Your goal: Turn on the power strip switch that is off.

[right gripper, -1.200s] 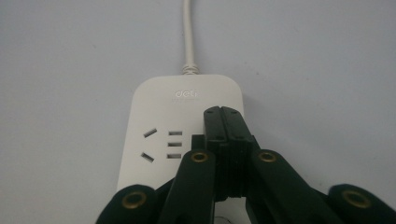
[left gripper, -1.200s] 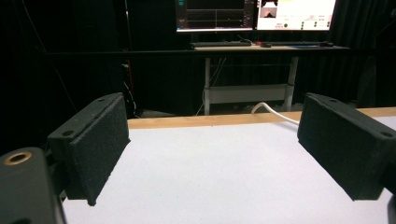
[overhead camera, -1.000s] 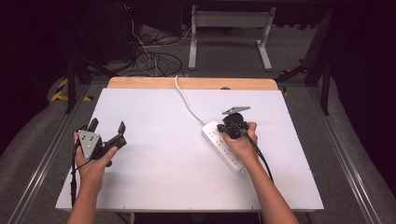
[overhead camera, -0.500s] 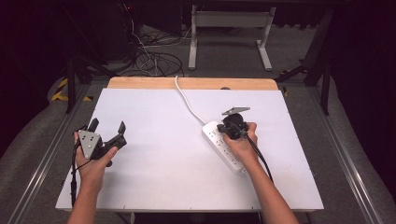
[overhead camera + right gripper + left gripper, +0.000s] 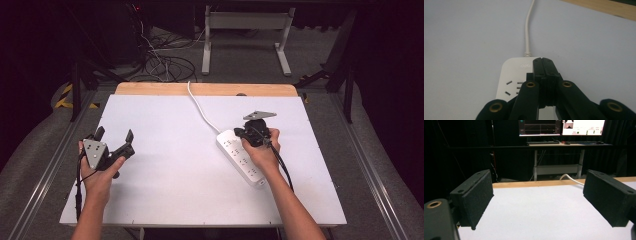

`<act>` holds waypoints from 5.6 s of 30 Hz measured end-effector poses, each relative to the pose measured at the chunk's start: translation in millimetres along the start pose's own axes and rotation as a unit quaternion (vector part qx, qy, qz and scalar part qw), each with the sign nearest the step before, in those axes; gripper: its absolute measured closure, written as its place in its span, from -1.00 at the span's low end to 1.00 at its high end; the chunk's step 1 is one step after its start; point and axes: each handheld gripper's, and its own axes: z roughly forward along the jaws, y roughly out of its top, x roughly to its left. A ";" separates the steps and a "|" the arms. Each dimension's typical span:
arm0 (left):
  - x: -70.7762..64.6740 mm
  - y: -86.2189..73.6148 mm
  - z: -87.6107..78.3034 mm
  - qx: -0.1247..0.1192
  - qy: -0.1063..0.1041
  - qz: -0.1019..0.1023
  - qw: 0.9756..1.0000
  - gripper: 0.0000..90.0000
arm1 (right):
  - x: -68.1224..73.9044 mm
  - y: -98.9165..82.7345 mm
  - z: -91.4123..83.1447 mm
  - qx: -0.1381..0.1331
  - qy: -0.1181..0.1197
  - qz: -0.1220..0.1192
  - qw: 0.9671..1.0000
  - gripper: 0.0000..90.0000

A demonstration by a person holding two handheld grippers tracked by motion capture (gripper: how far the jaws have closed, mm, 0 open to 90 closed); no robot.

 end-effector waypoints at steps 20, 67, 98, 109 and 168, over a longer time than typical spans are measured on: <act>-1.8 0.3 0.0 -0.002 -0.003 -0.001 1.000 -0.78 | -19.2 -10.1 -57.4 -0.174 -0.035 -0.013 0.984 1.00; -1.1 1.1 2.4 -0.005 -0.004 -0.008 1.000 -0.77 | -64.7 -67.7 -117.2 -0.321 -0.190 0.062 0.926 -0.82; 0.0 1.1 2.7 -0.005 -0.001 -0.012 1.000 -0.79 | -63.1 -70.9 -113.3 -0.310 -0.184 0.048 0.932 -0.86; 0.9 1.3 0.8 -0.004 0.003 -0.006 1.000 -0.79 | -63.1 -70.0 -110.7 -0.312 -0.183 0.042 0.932 -0.81; -0.1 0.5 0.3 -0.004 0.000 -0.007 1.000 -0.79 | -65.9 -71.2 -110.8 -0.306 -0.184 0.054 0.932 -0.78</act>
